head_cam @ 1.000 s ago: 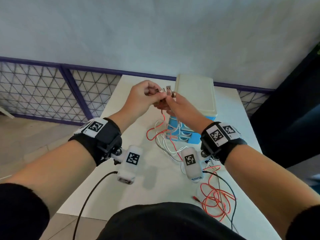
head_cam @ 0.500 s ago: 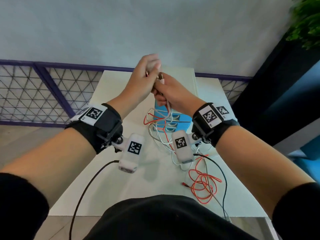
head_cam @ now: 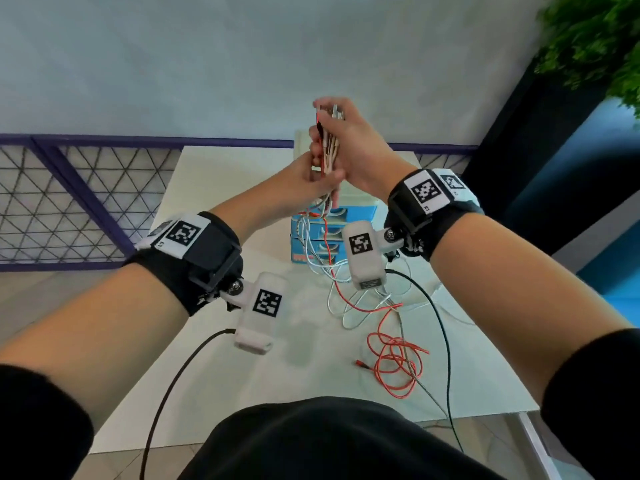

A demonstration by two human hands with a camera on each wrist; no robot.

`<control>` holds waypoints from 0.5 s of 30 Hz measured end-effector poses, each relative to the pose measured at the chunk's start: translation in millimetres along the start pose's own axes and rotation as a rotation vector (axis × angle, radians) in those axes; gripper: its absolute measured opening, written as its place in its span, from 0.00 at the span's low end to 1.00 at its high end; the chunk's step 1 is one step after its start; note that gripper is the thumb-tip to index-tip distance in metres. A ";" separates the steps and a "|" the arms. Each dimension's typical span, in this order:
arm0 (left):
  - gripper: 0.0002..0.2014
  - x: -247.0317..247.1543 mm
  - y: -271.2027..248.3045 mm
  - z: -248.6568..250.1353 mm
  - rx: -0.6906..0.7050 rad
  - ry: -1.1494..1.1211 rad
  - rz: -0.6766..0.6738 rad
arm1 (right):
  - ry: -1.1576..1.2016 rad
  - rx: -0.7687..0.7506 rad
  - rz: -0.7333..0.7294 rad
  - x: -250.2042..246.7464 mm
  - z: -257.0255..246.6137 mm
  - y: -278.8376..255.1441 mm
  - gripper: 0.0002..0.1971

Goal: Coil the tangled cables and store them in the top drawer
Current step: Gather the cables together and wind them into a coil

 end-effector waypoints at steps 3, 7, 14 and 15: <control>0.11 0.2 2.8 -3.1 -0.043 0.074 0.030 | -0.123 -0.066 0.003 -1.9 -3.3 -1.8 0.09; 0.17 -2.1 4.6 3.5 -0.080 0.130 0.078 | -0.333 -0.097 -0.037 -6.0 -13.2 -6.6 0.16; 0.16 -8.3 5.4 17.4 -0.084 0.265 0.106 | -0.360 -0.095 -0.009 -18.0 -13.3 -7.1 0.37; 0.15 -6.9 5.7 17.9 -0.078 0.287 0.109 | -0.375 -0.084 0.017 -18.6 -13.3 -8.4 0.37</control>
Point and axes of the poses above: each hand's wrist, its own y-axis towards the middle knuckle, its own x-axis out of the palm, z = x × y, the point moved 2 cm from there along y, towards the middle knuckle
